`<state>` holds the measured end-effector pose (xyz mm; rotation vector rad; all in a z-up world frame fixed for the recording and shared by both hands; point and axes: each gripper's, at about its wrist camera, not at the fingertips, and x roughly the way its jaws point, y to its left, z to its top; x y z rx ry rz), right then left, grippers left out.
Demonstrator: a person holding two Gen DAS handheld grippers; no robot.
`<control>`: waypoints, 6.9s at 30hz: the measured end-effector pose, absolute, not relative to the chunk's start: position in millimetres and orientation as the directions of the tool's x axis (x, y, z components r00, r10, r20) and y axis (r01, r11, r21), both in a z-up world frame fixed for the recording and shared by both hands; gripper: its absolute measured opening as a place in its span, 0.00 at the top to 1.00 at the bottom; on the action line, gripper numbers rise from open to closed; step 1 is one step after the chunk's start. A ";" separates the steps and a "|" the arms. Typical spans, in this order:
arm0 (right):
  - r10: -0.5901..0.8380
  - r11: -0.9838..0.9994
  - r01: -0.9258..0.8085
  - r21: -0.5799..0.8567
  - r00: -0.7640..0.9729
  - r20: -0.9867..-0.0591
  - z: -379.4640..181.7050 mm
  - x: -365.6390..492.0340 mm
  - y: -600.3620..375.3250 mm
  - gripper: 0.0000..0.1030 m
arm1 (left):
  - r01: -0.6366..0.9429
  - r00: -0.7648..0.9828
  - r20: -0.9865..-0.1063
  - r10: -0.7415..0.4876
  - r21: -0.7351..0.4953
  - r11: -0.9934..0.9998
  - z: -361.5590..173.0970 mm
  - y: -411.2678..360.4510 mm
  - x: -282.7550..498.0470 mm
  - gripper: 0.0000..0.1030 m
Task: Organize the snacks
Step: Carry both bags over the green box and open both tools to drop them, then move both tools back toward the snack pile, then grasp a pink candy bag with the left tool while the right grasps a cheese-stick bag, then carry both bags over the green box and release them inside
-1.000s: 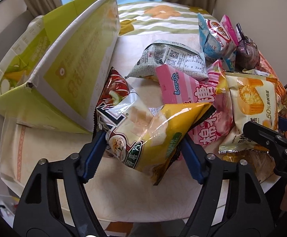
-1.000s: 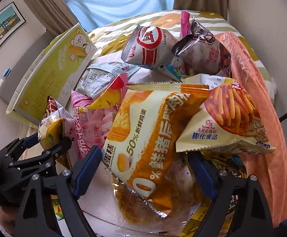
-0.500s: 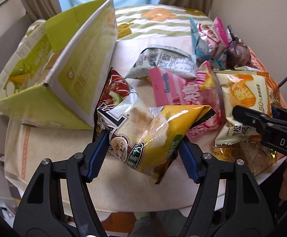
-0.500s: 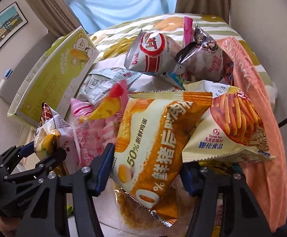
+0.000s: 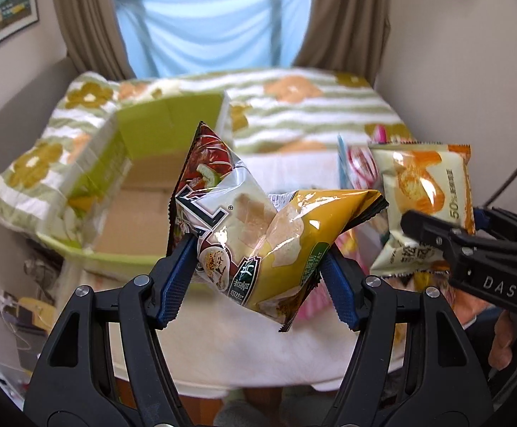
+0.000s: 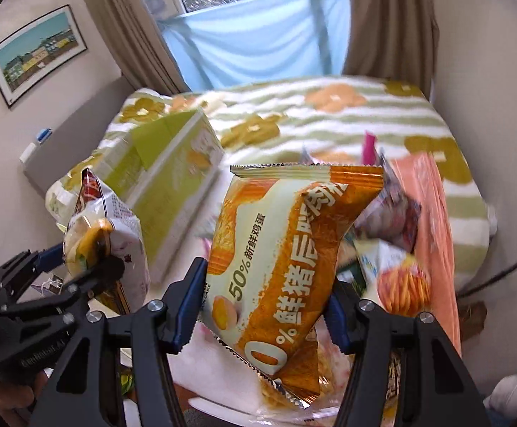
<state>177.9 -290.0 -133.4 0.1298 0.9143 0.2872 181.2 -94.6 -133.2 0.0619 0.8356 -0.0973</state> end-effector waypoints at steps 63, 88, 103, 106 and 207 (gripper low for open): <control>0.192 0.979 -0.165 0.119 0.561 -0.805 -144.9 265.3 -27.9 0.00 | 0.101 0.565 -0.818 -0.111 -0.065 0.993 -148.9 204.9 280.8 0.05; 0.149 0.988 -0.077 0.131 0.653 -0.742 -85.4 204.8 -88.7 0.00 | 0.250 0.602 -0.753 -0.267 -0.140 0.958 -115.9 139.0 267.8 0.05; 0.033 0.999 0.011 0.053 0.667 -0.745 -65.0 166.3 -261.0 0.00 | 0.258 0.533 -0.795 -0.289 -0.173 0.951 -126.6 -31.1 221.8 0.05; 0.050 0.998 0.006 0.070 0.636 -0.770 -74.1 167.7 -291.4 0.00 | 0.235 0.478 -0.832 -0.282 -0.189 0.954 -143.3 -66.1 219.8 0.05; 0.295 0.955 -0.205 0.216 0.554 -0.778 -101.8 287.3 -100.4 0.41 | 0.116 0.436 -0.878 -0.196 -0.161 0.980 -152.4 137.0 326.9 0.39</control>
